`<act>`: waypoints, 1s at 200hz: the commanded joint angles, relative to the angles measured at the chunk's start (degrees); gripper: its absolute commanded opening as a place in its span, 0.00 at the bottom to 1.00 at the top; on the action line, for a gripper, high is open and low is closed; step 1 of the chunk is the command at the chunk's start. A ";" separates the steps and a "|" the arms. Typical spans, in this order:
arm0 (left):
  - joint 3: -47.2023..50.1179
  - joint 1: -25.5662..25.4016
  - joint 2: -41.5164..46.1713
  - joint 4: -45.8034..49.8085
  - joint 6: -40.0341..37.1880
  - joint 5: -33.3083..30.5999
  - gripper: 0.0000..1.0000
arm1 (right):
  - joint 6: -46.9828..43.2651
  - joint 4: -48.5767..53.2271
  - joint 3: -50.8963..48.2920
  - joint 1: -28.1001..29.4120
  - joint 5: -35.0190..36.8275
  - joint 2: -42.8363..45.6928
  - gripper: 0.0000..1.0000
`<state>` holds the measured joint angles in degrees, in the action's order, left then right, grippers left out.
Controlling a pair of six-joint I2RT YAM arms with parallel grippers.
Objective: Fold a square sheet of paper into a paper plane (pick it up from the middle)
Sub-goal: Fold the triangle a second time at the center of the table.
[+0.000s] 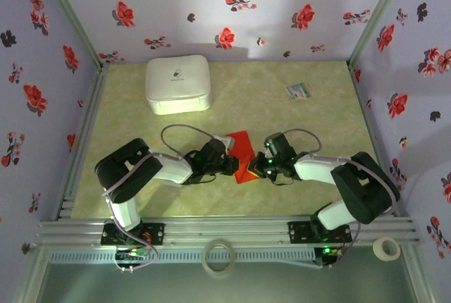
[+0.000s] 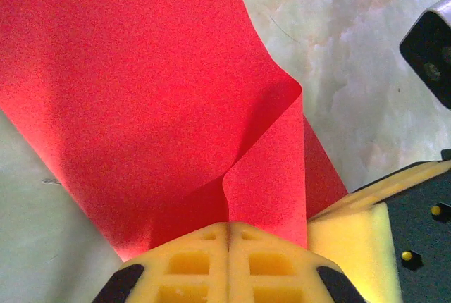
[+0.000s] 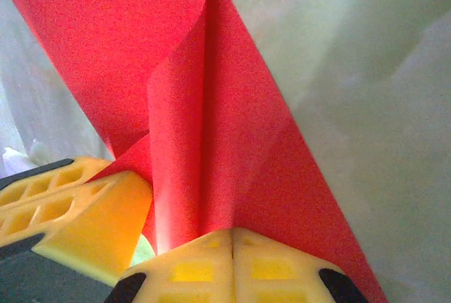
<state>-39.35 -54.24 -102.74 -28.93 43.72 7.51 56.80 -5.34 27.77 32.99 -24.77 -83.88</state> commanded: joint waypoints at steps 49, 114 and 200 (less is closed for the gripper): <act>0.82 0.05 2.72 -0.42 -6.65 -1.89 0.02 | -1.76 3.37 -1.13 0.32 2.83 -1.16 0.05; 0.33 0.12 1.71 1.21 -7.07 -3.28 0.01 | -2.17 3.43 -1.05 0.29 2.60 -1.46 0.06; -0.73 0.36 0.71 1.66 -9.45 -3.57 0.02 | -2.57 3.89 -0.87 0.14 2.57 -1.25 0.05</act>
<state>-39.16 -54.22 -101.16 -28.21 36.03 4.93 55.53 -5.37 27.68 32.99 -24.60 -83.90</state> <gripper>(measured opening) 0.045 0.058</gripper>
